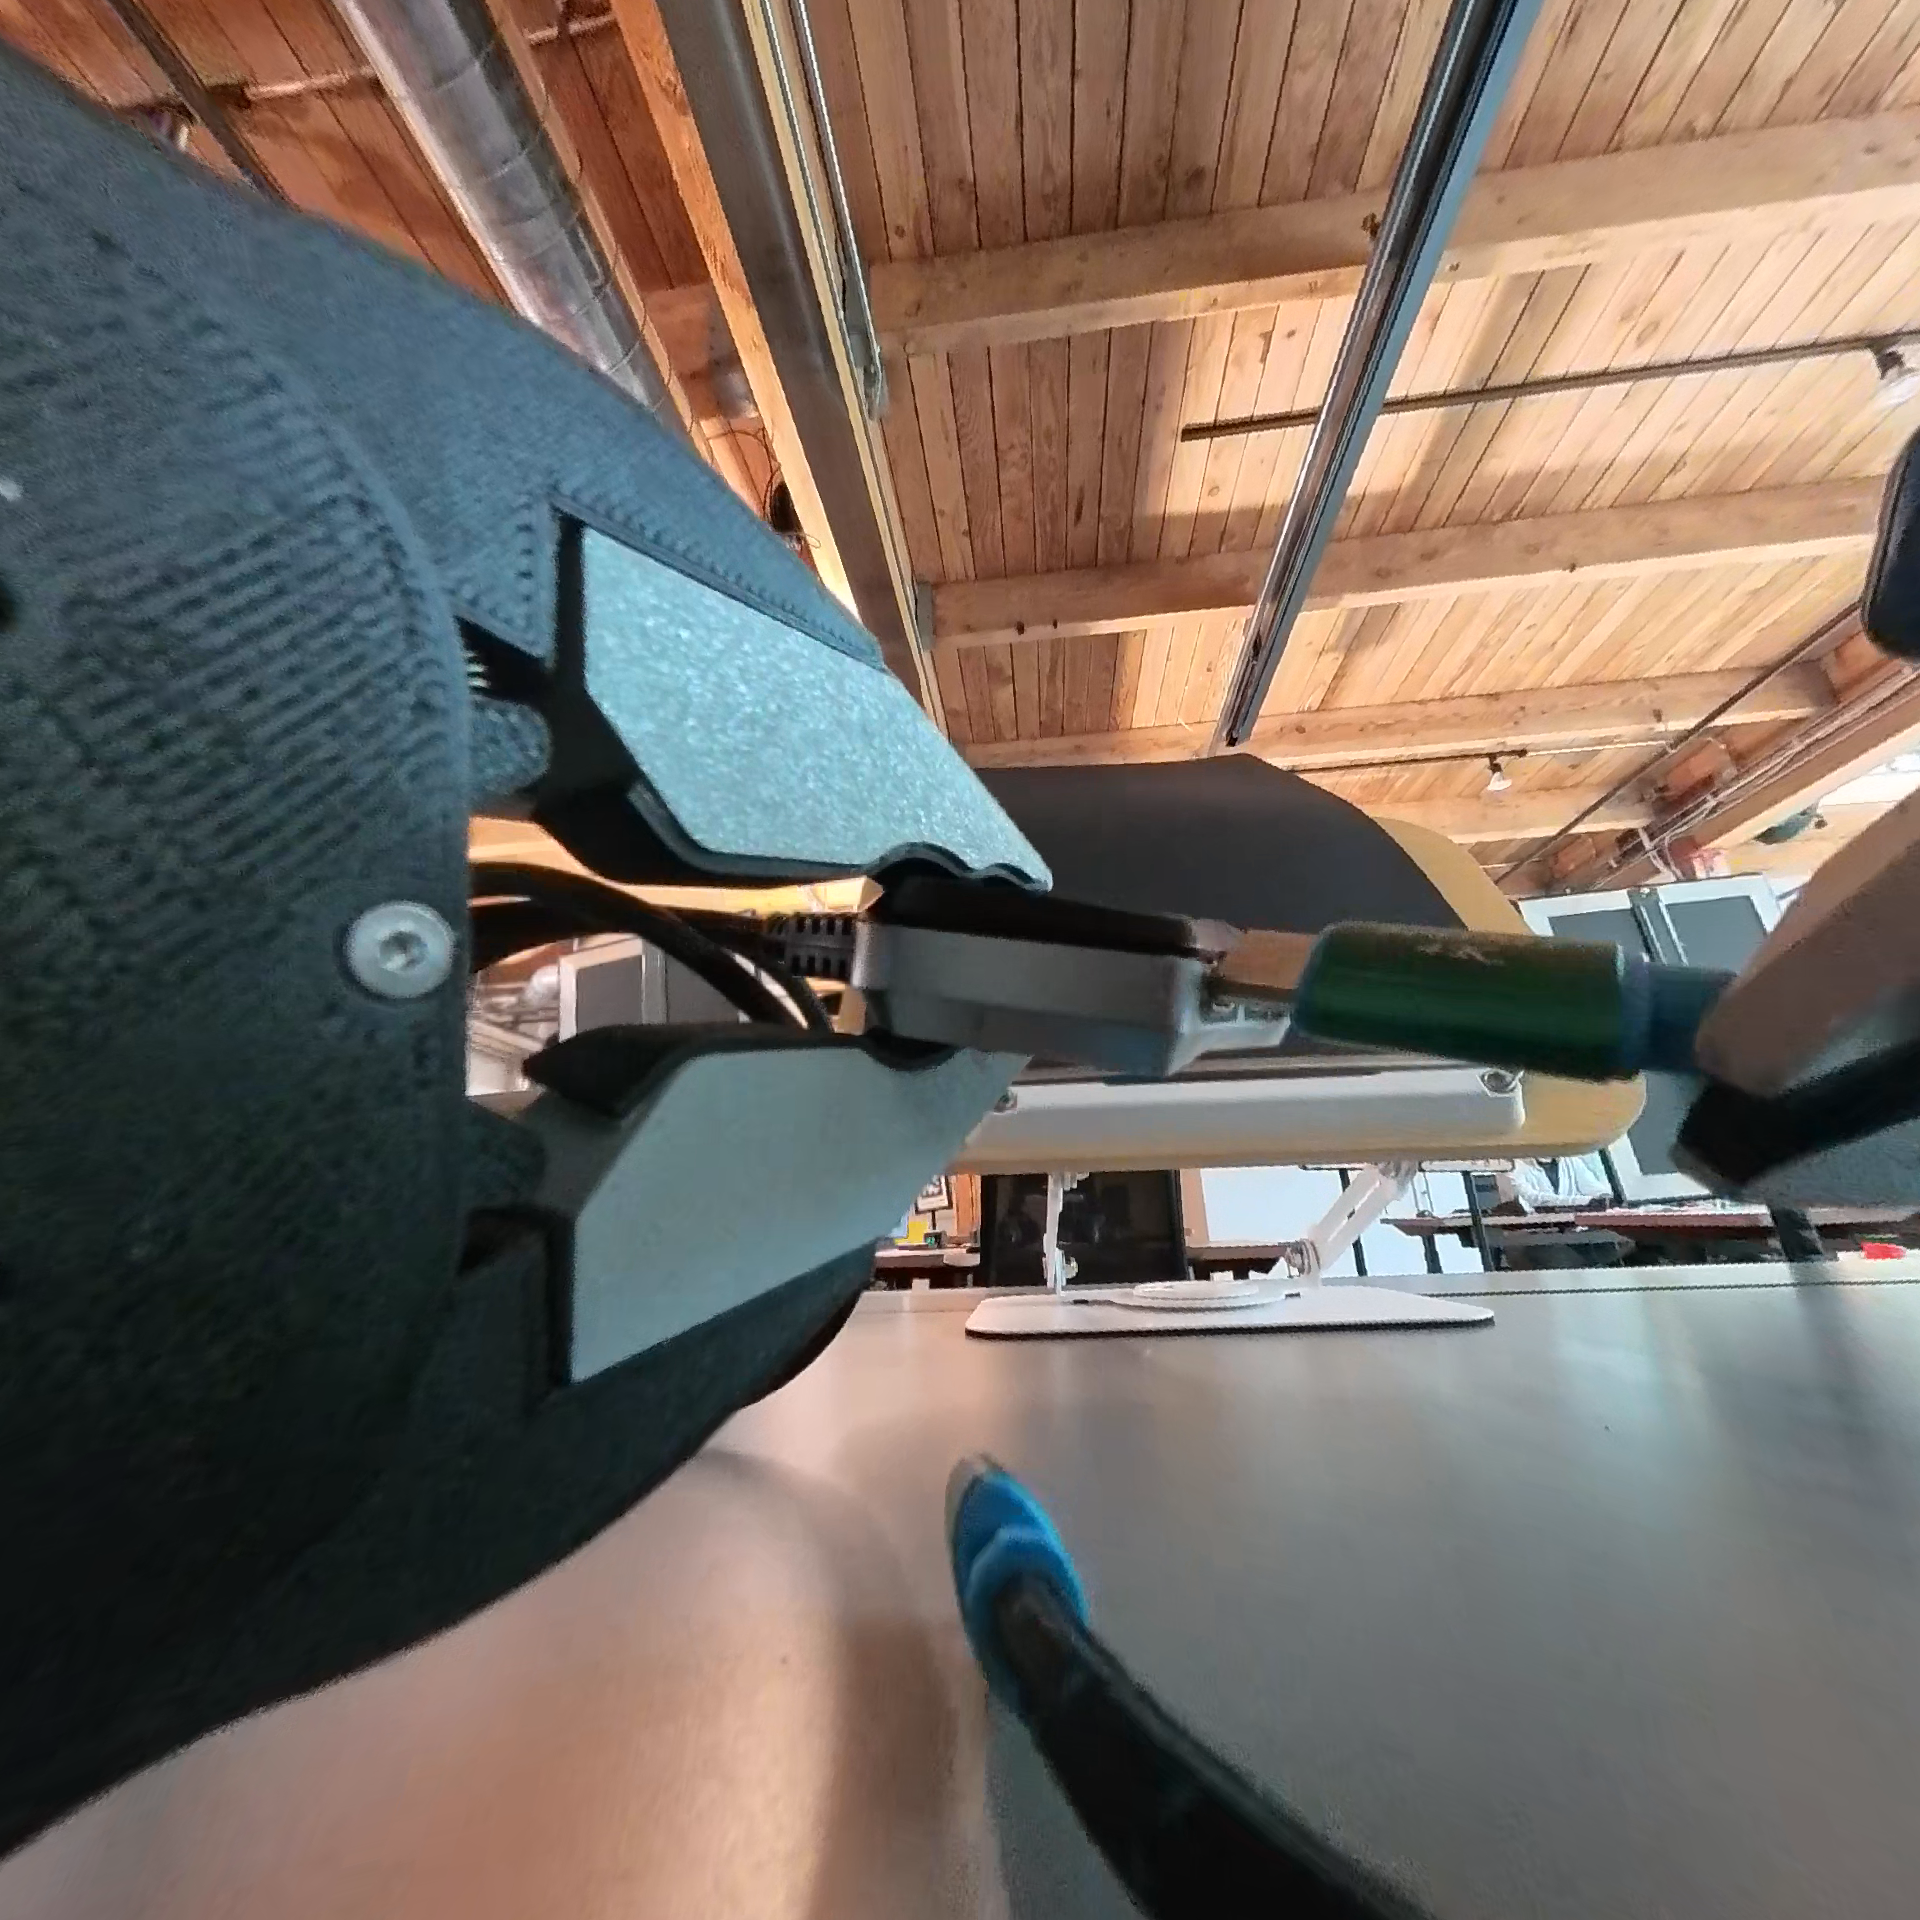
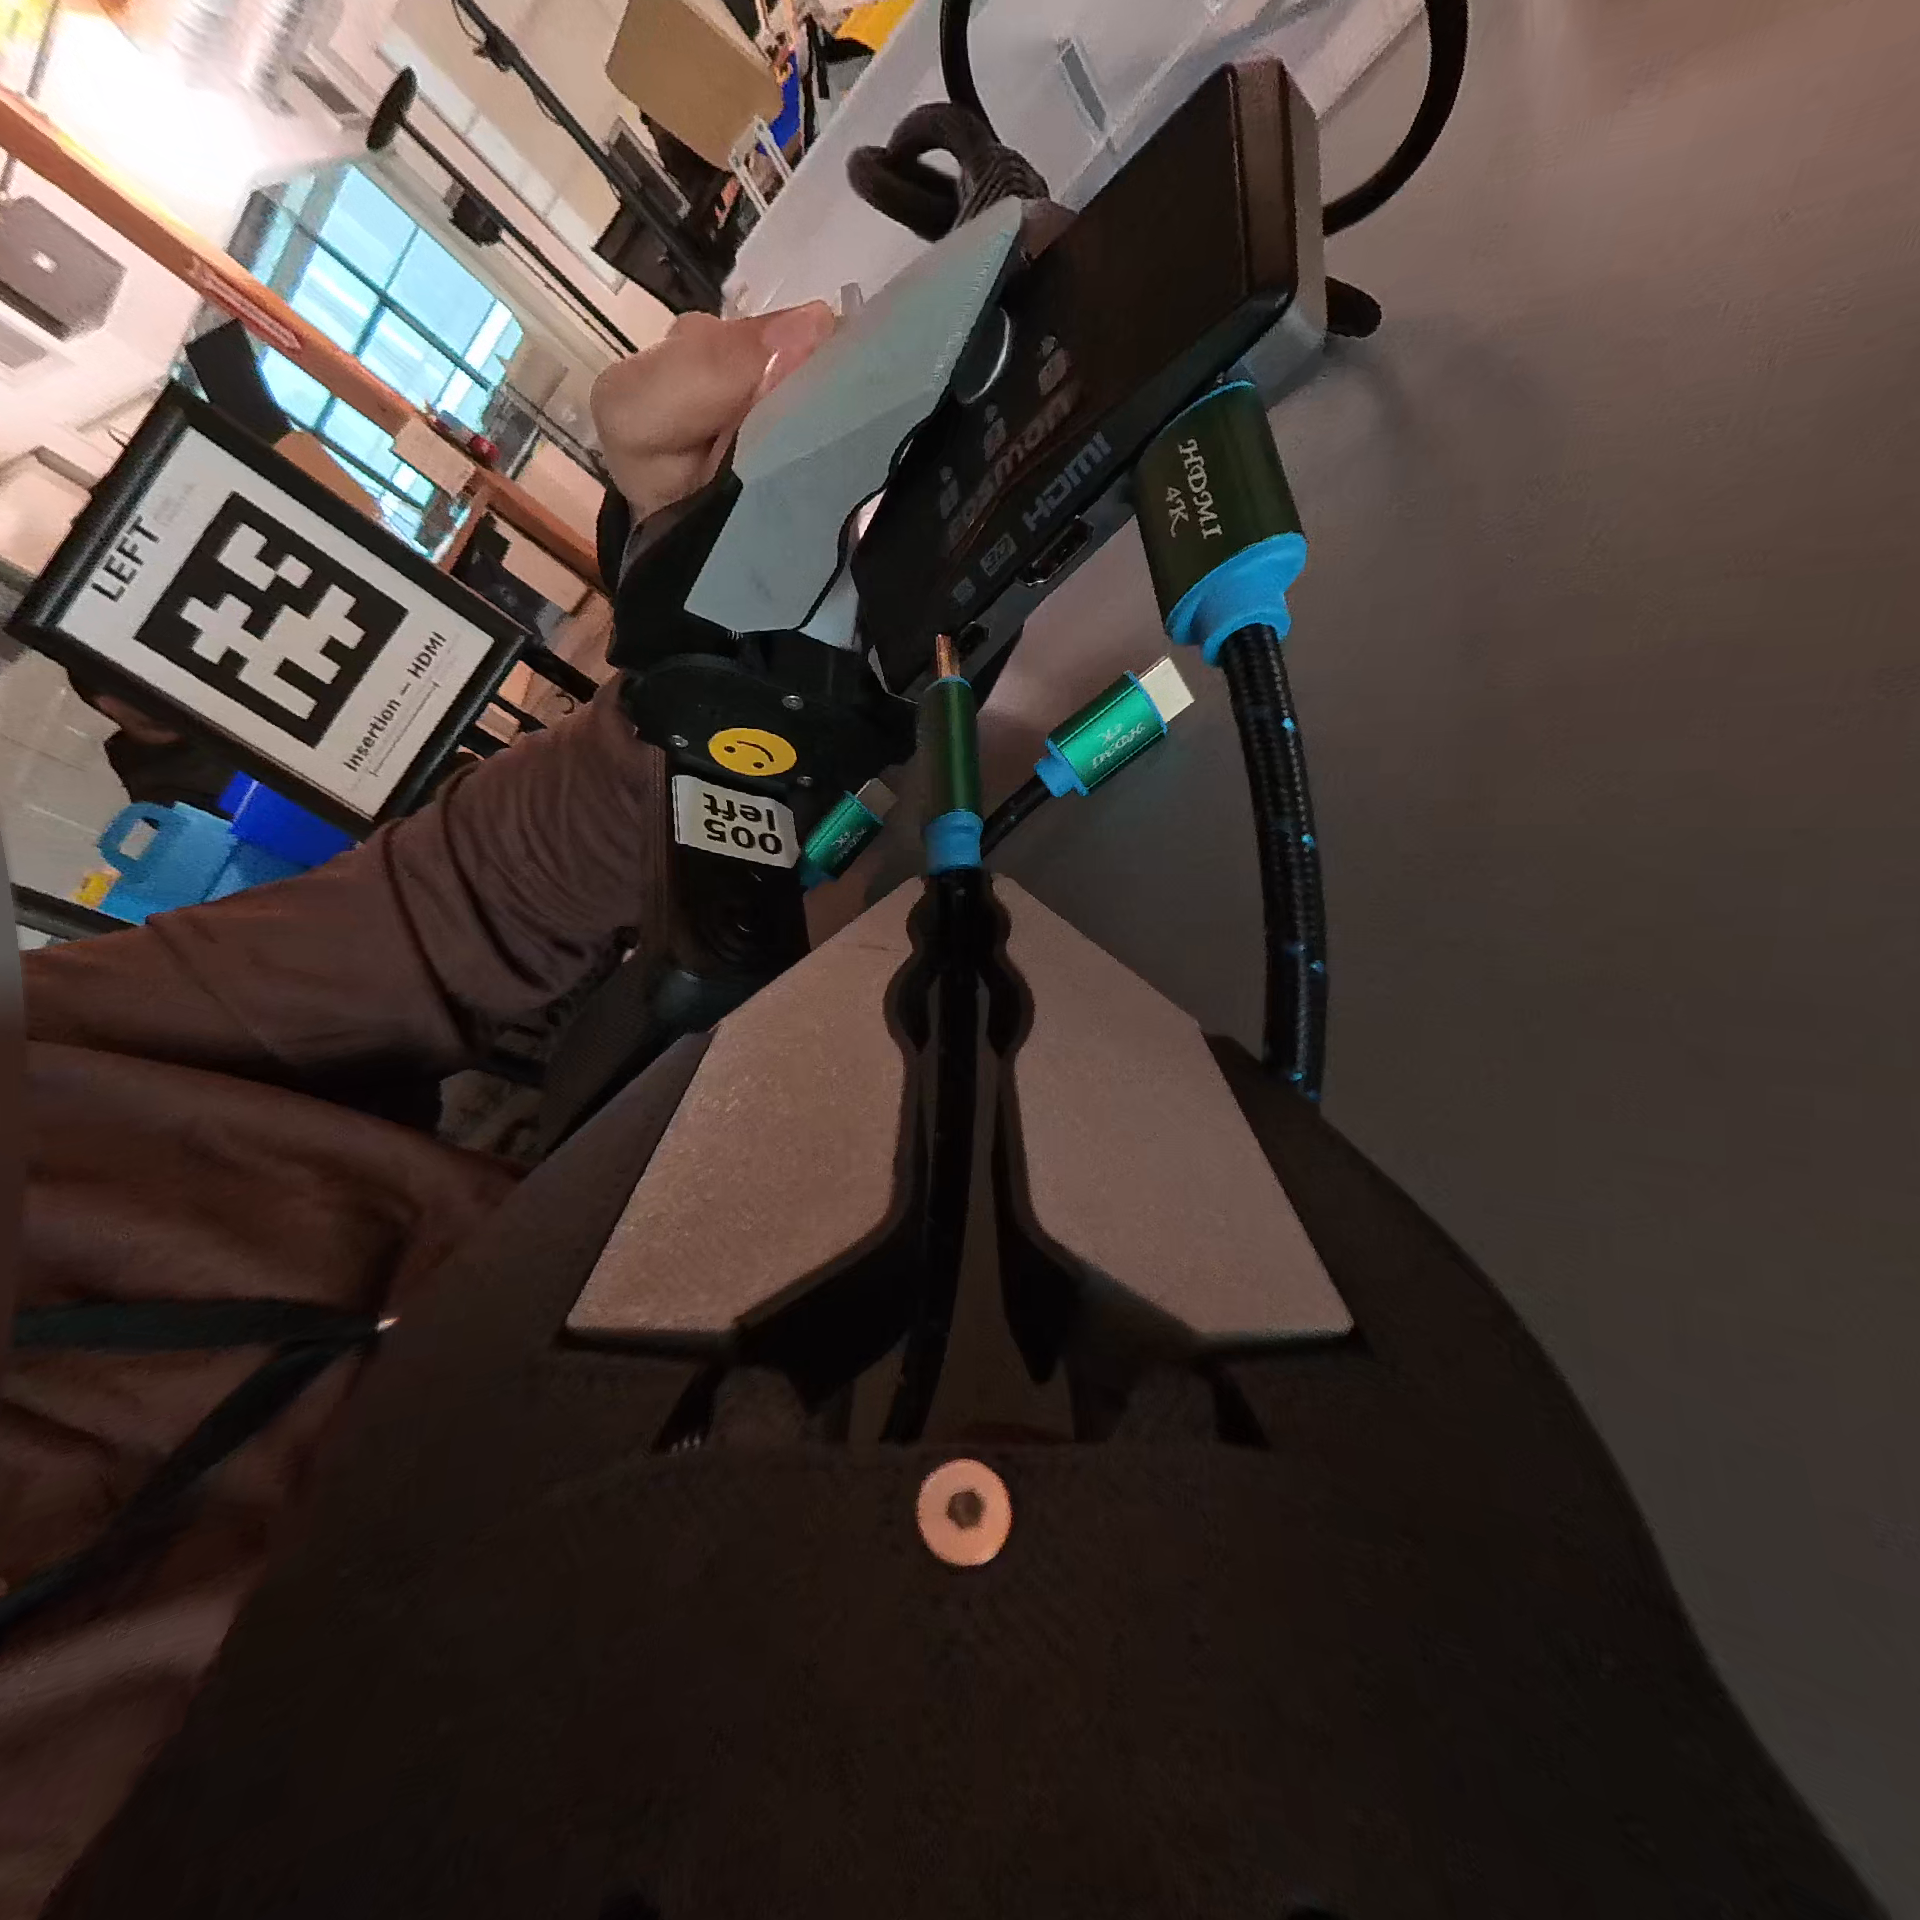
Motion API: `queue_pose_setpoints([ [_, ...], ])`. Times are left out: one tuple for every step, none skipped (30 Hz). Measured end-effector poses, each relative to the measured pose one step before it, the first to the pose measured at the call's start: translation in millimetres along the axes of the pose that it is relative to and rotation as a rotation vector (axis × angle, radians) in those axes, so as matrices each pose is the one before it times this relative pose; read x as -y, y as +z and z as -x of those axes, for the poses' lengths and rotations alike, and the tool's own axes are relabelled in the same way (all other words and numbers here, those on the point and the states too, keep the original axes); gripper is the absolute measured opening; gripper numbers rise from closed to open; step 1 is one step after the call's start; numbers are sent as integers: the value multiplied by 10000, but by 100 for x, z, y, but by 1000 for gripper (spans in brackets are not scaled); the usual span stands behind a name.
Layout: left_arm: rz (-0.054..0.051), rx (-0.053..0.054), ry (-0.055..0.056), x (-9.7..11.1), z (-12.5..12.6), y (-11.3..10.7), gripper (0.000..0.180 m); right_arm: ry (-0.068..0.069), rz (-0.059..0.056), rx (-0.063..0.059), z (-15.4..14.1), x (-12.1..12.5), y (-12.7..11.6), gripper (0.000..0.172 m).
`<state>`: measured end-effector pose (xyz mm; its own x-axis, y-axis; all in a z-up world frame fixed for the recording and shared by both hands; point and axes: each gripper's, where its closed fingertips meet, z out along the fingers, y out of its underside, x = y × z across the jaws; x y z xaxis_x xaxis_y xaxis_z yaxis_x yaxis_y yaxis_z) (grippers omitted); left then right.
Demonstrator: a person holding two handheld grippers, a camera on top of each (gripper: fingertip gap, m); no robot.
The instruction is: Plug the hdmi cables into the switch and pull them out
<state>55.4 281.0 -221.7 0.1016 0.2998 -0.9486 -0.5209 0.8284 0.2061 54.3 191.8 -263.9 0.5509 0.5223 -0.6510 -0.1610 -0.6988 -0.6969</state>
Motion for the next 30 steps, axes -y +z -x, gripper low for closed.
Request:
queue_pose_setpoints([
  [-1, 23, 17, -20, 39, 2, 22, 96, -22, 74, 41, 8, 12, 3],
  [-4, 25, 21, -7, 24, 7, 21, 105, -31, 106, 94, 34, -19, 3],
  [-2, 16, 13, -17, 17, 0, 21, 115, -47, 145, 122, 61, -48, 3],
  [2, 5, 8, -4, -1, 9, 21, 146, -61, 114, 60, 75, -53, 3],
  [14, -11, 14, -37, -39, 21, 22, 155, -65, 66, -26, 76, -26, 3],
  [37, -22, 9, -82, -60, 47, 22, 98, -77, -5, -60, 97, 4, 3],
  [77, -40, -24, -169, -71, 91, 22, 6, -103, -132, -122, 147, 84, 3],
  [96, -58, -50, -220, -97, 108, 22, -111, -107, -221, -121, 163, 176, 4],
  [82, -90, -53, -177, -141, 93, 22, -207, 13, -325, -185, 20, 250, 3],
  [105, -146, -17, -143, -267, 97, 21, -291, 67, -452, -327, -44, 252, 3],
  [117, -173, 73, -147, -383, 90, 21, -351, 61, -487, -366, -16, 211, 3],
  [69, -191, 97, -49, -433, 69, 21, -406, 159, -605, -590, -111, 131, 4],
  [59, -245, 28, -28, -504, 90, 21, -434, 130, -577, -510, -11, 20, 8],
  [52, -238, -2, -7, -452, 69, 20, -486, 62, -581, -445, 13, -27, 14],
  [9, -148, 37, 73, -304, 41, 20, -607, 50, -547, -317, -49, -22, 15],
  [-26, -156, 16, 135, -281, 34, 20, -681, 112, -667, -416, -138, -8, 16],
  [-21, -197, -34, 154, -347, 23, 20, -702, 147, -879, -638, -188, 14, 21],
  [-22, -108, -2, 155, -187, 15, 20, -729, 140, -762, -394, -161, 96, 24],
  [-80, -24, -13, 225, -22, -25, 21, -752, -40, -461, 140, 135, 184, 34],
  [-86, -47, -39, 251, -46, -58, 21, -713, -77, -330, 374, 237, 158, 37],
  [-52, -57, -18, 211, -78, -47, 21, -727, 56, -371, 258, 139, 172, 28],
  [-52, -18, 6, 193, -20, -58, 21, -751, 170, -511, -31, 17, 222, 18],
  [-47, -6, 15, 147, -8, -33, 20, -763, 279, -574, -195, -142, 320, 15],
  [-21, -34, -14, 42, -22, -8, 20, -709, 324, -486, -134, -291, 322, 12],
  [18, -39, -50, -103, -26, 22, 20, -509, 114, -413, -98, -39, 136, 10],
  [40, 2, -39, -200, 45, 38, 20, -242, -8, -163, 100, 111, -47, 9],
  [65, -14, -44, -296, 17, 38, 21, 53, -66, 61, 205, 195, -131, 9],
  [70, -36, -61, -311, -18, 42, 21, 322, -114, 151, 114, 271, -171, 14],
  [30, -11, -20, -243, -7, 18, 21, 518, -121, 267, 125, 287, -174, 21],
  [5, 2, 5, -137, -8, 2, 21, 662, -70, 324, 83, 210, -124, 27],
])
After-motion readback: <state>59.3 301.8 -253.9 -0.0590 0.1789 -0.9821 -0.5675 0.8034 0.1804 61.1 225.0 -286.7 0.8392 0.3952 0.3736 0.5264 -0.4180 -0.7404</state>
